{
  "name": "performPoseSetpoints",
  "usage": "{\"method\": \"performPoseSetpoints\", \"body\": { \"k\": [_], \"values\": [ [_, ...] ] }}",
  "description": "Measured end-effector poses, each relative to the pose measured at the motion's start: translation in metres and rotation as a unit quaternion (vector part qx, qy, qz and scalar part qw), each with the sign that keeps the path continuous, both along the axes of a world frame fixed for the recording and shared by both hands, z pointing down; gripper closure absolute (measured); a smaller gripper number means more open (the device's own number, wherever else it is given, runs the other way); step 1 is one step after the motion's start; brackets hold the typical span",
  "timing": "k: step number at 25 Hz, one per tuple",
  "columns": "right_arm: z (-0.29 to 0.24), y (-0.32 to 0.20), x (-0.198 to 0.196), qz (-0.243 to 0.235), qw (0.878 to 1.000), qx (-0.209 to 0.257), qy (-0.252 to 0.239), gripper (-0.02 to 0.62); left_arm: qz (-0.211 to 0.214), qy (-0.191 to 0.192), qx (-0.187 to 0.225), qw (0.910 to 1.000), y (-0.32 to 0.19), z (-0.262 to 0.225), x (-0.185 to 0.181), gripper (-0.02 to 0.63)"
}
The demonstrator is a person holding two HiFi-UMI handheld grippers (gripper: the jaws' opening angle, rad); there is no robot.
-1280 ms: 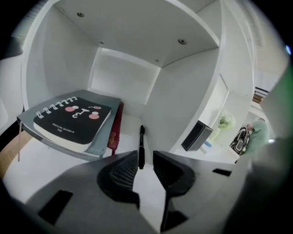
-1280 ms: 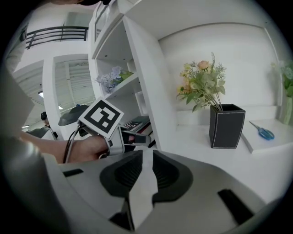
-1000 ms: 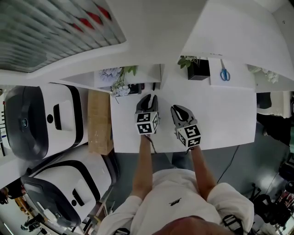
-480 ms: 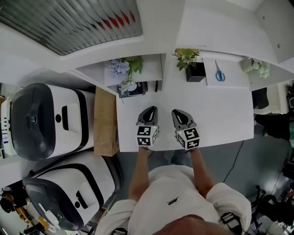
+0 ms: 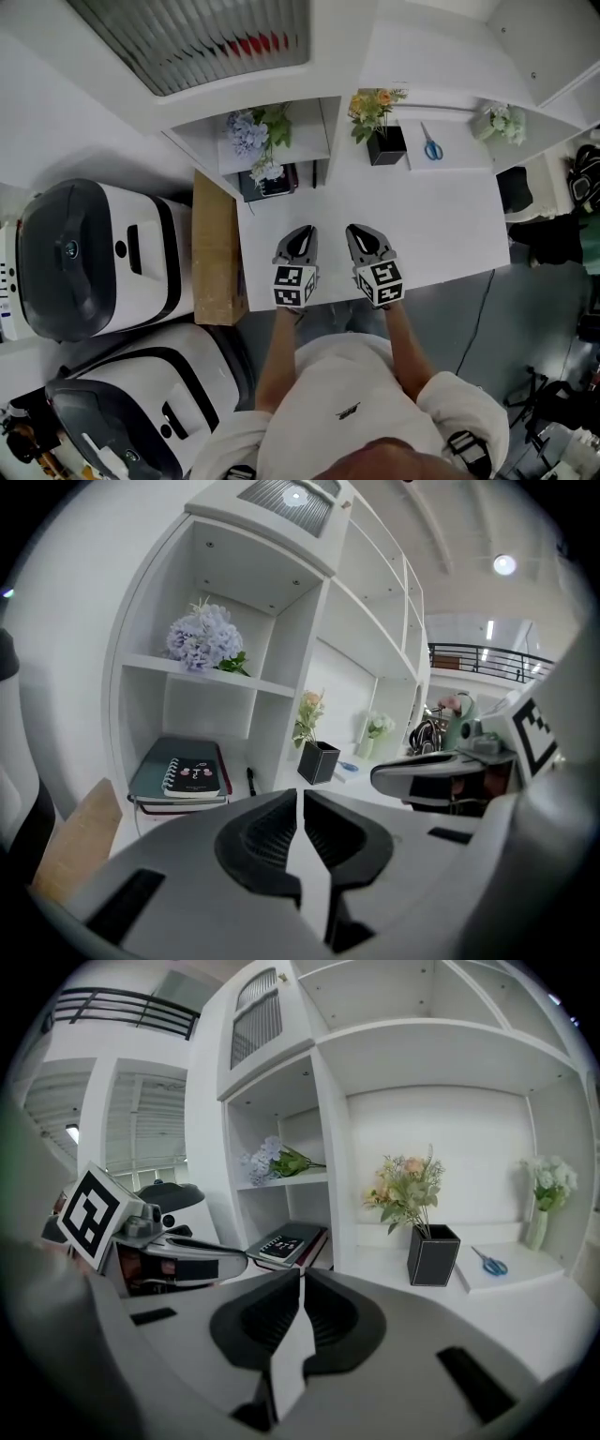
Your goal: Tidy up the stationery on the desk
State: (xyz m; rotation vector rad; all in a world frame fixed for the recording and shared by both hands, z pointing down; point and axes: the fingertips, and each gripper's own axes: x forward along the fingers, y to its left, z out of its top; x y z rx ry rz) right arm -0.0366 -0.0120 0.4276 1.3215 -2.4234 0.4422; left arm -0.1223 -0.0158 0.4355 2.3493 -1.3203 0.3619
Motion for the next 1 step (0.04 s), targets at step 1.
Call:
{"method": "performPoseSetpoints", "body": {
  "k": [1],
  "values": [
    [-0.0015,0.003,-0.002,0.0,1.0,0.002,0.002,0.588,0.001,0.001,0.001,1.0,0.0032,-0.0016,-0.0023,0.606]
  ]
}}
